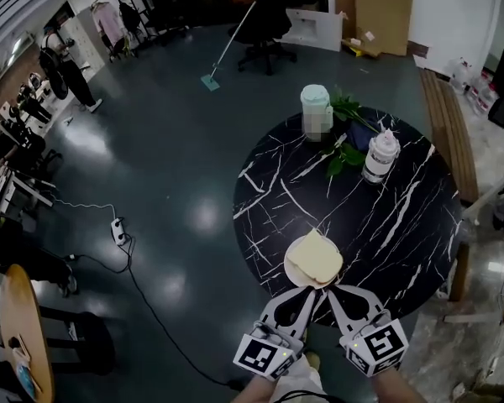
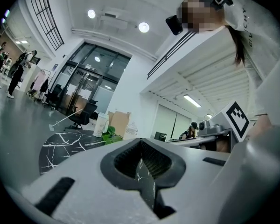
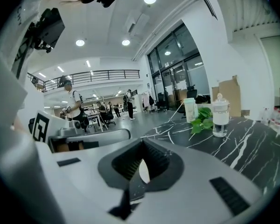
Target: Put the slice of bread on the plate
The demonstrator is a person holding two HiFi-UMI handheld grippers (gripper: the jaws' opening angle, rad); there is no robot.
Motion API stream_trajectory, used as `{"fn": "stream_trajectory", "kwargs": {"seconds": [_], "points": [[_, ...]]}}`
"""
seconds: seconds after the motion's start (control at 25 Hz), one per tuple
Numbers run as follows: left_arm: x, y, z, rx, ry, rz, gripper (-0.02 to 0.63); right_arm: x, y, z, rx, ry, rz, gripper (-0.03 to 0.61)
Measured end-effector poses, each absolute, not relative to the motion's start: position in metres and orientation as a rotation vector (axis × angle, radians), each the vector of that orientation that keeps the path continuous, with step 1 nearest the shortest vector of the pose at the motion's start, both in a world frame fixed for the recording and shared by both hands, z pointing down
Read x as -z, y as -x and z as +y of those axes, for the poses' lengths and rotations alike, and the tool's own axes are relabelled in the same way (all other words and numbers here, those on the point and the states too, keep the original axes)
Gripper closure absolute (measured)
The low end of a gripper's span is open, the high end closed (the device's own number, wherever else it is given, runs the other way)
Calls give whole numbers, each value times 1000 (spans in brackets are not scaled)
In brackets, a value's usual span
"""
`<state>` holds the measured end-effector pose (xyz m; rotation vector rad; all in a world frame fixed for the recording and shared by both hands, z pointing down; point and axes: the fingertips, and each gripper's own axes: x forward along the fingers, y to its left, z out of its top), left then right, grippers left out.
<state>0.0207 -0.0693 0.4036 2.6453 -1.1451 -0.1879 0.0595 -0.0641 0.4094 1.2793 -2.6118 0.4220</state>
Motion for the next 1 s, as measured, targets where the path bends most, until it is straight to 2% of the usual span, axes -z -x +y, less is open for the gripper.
{"fn": "stream_trajectory", "kwargs": {"seconds": [1.0], "points": [[-370, -21, -46, 183, -2673, -1119, 606, -361, -63, -34, -397, -1318, -2659, 568]]}}
